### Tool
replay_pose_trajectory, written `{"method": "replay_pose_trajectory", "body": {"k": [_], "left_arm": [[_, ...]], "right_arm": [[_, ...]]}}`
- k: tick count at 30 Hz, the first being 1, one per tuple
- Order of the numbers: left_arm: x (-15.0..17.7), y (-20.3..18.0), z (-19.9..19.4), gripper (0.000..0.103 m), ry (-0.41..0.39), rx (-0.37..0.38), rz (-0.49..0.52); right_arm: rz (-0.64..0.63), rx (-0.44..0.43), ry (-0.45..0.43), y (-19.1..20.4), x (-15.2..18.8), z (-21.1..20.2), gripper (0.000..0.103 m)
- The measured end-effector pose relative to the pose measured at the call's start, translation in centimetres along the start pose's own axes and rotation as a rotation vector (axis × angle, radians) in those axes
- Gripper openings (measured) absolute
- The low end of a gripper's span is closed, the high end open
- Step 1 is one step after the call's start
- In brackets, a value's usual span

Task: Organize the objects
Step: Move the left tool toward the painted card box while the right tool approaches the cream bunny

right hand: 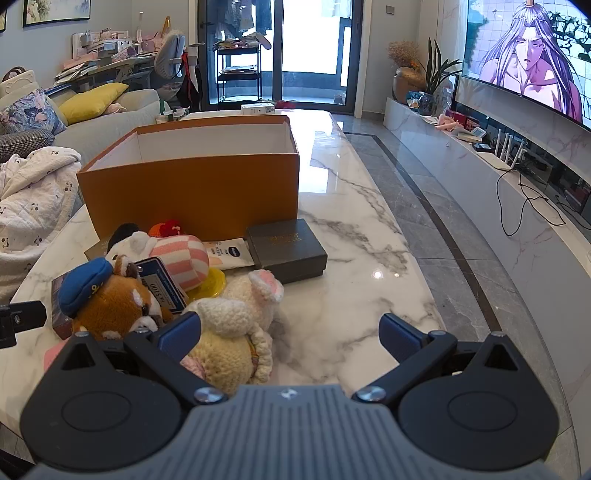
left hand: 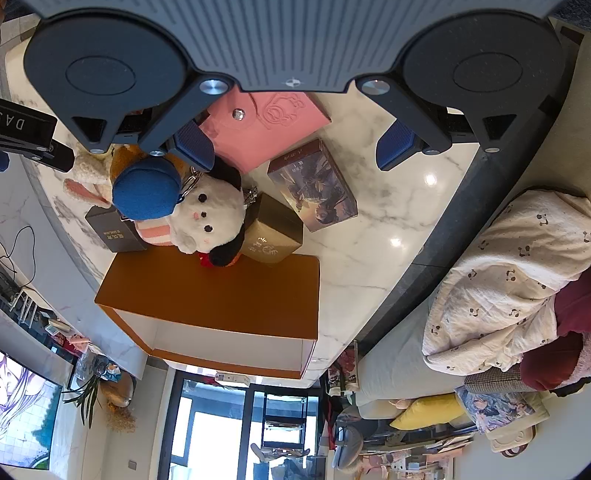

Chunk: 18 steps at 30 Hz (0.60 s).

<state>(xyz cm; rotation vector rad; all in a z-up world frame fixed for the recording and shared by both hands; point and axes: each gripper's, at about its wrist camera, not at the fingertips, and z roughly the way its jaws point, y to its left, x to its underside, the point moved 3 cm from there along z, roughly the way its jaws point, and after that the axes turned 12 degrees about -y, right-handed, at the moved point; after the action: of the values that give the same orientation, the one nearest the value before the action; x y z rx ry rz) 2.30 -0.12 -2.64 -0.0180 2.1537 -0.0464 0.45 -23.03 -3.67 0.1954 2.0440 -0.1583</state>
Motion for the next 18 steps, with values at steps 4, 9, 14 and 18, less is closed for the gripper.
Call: {"method": "replay_pose_trajectory", "body": {"k": [4,9,14,18], "left_arm": [[0.0,0.0,0.0,0.103,0.003,0.001,-0.001],[0.0,0.0,0.0,0.103,0.004,0.001,0.001],[-0.7,0.9,-0.3,0.103,-0.017,-0.008,-0.025],[-1.9,2.8,-0.2,0.103,-0.049,-0.071,-0.035]], "right_arm": [[0.001,0.0,0.001,0.0,0.0,0.0,0.102],[0.001,-0.001,0.001,0.0,0.0,0.0,0.102],[0.003,-0.001,0.003,0.0,0.3,0.5,0.102],[0.01,-0.01,0.01,-0.3,0.5,0.9,0.102]]}}
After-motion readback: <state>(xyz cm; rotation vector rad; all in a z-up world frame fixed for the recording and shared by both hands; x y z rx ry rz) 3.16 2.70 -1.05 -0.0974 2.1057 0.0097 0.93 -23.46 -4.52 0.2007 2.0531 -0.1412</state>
